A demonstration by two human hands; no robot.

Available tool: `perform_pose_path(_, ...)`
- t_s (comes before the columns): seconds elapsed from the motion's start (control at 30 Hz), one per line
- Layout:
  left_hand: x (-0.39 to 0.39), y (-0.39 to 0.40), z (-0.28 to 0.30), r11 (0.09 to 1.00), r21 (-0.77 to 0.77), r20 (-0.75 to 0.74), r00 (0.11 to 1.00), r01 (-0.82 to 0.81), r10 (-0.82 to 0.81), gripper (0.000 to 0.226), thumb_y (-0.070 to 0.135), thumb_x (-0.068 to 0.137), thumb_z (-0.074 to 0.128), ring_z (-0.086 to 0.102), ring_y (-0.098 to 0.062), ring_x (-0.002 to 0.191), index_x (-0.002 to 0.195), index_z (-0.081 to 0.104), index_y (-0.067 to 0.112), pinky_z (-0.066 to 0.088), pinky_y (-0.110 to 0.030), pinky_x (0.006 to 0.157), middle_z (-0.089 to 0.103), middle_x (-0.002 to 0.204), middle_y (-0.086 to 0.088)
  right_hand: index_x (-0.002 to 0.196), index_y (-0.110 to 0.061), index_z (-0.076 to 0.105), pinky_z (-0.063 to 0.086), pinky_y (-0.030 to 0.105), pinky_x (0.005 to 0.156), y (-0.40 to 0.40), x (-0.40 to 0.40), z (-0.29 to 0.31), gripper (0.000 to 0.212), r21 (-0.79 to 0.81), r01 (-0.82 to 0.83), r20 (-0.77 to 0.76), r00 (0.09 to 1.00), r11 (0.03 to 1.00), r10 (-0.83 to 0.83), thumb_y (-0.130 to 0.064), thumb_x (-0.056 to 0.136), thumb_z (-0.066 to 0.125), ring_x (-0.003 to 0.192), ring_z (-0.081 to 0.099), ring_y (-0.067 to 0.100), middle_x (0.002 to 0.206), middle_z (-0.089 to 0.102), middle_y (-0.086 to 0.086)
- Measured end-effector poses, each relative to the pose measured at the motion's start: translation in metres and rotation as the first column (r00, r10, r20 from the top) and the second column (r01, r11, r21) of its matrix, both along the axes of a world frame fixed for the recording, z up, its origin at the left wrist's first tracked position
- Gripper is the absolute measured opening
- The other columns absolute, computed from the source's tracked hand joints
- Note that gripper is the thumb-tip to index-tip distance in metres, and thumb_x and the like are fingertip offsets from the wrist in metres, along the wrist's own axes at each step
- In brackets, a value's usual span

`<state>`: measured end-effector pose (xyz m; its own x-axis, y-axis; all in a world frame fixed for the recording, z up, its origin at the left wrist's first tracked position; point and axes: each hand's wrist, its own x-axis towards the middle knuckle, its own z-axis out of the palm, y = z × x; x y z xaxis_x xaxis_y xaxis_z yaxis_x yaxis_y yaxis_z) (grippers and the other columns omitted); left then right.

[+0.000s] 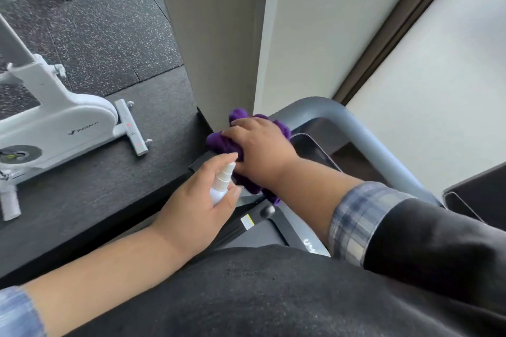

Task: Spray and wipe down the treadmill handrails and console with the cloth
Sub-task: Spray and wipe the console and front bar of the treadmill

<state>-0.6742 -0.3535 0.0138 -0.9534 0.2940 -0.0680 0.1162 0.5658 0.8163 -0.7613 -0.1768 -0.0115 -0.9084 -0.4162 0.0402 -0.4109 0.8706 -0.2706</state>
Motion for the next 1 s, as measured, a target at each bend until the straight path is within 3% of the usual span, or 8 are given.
perform_pose_path(0.07,0.001,0.001,0.001,0.999,-0.014,-0.034,0.999,0.033,-0.033,0.052,0.026,0.091,0.065,0.057,0.008,0.095,0.123,0.038,0.058,0.036,0.000,0.079,0.056,0.109,0.035,0.126,-0.029,0.061,0.042,0.041,0.099,-0.027,0.005,-0.002,0.043,0.060,-0.160,0.053,0.986,0.985,0.157,-0.046,0.088,0.049,0.117,0.056,0.024,0.123,0.062,-0.004)
perform_pose_path(0.17,0.000,0.004,0.002,0.997,-0.015,-0.047,0.995,0.082,-0.082,0.055,0.023,0.090,0.067,0.056,0.009,0.099,0.124,0.039,0.057,0.035,0.002,0.080,0.056,0.111,0.033,0.129,-0.026,0.061,0.042,0.042,0.101,-0.018,0.003,-0.002,0.043,-0.008,-0.110,0.061,0.992,0.994,0.111,-0.042,0.090,0.057,0.117,0.055,0.028,0.127,0.061,0.001)
perform_pose_path(0.33,-0.001,0.011,-0.001,0.993,0.006,-0.014,0.993,0.121,-0.121,0.053,0.036,0.090,0.061,0.059,-0.003,0.096,0.122,0.035,0.070,0.044,-0.018,0.083,0.061,0.103,0.023,0.122,-0.023,0.066,0.039,0.040,0.105,0.050,-0.004,0.001,0.043,-0.104,0.283,0.000,0.959,0.953,-0.285,-0.046,0.086,0.066,0.122,0.053,0.027,0.126,0.063,0.000)
perform_pose_path(0.47,0.001,0.022,0.000,0.983,0.008,-0.005,0.983,0.183,-0.183,0.050,0.041,0.089,0.058,0.058,0.000,0.096,0.121,0.035,0.071,0.042,-0.012,0.082,0.060,0.102,0.024,0.128,-0.022,0.060,0.038,0.041,0.107,0.120,0.001,0.006,0.049,-0.055,0.584,0.009,0.811,0.810,-0.584,-0.046,0.087,0.068,0.124,0.050,0.030,0.131,0.058,0.003)
perform_pose_path(0.57,0.001,0.032,0.002,0.974,0.006,-0.029,0.974,0.226,-0.225,0.052,0.040,0.088,0.058,0.059,-0.001,0.094,0.121,0.034,0.072,0.042,-0.009,0.081,0.061,0.099,0.022,0.128,-0.024,0.056,0.044,0.044,0.100,0.145,0.030,0.005,0.051,-0.037,0.700,0.035,0.714,0.713,-0.699,-0.046,0.084,0.069,0.117,0.052,0.035,0.129,0.057,0.005)
perform_pose_path(0.7,0.002,0.044,0.001,0.962,0.030,-0.041,0.962,0.272,-0.270,0.050,0.040,0.088,0.059,0.060,-0.002,0.093,0.123,0.037,0.069,0.044,-0.015,0.082,0.061,0.100,0.023,0.129,-0.022,0.055,0.044,0.044,0.096,0.159,0.089,0.002,0.055,0.012,0.770,-0.029,0.638,0.638,-0.769,-0.048,0.083,0.071,0.112,0.053,0.035,0.126,0.058,0.006)
perform_pose_path(0.8,0.003,0.051,-0.001,0.952,0.041,-0.062,0.951,0.304,-0.301,0.053,0.034,0.089,0.060,0.061,0.008,0.090,0.122,0.036,0.069,0.039,-0.002,0.077,0.061,0.100,0.027,0.133,-0.021,0.052,0.042,0.045,0.101,0.169,0.118,0.000,0.059,0.042,0.781,-0.050,0.625,0.623,-0.779,-0.051,0.084,0.069,0.114,0.052,0.034,0.129,0.056,0.006)
perform_pose_path(1.0,0.002,0.048,-0.012,0.958,-0.003,-0.034,0.958,0.285,-0.285,0.050,0.042,0.086,0.059,0.059,0.000,0.091,0.123,0.037,0.068,0.040,-0.011,0.080,0.062,0.098,0.024,0.133,-0.021,0.050,0.040,0.045,0.104,0.150,0.081,-0.004,0.057,0.070,0.763,-0.100,0.646,0.643,-0.757,-0.052,0.088,0.064,0.118,0.050,0.033,0.133,0.054,0.007)
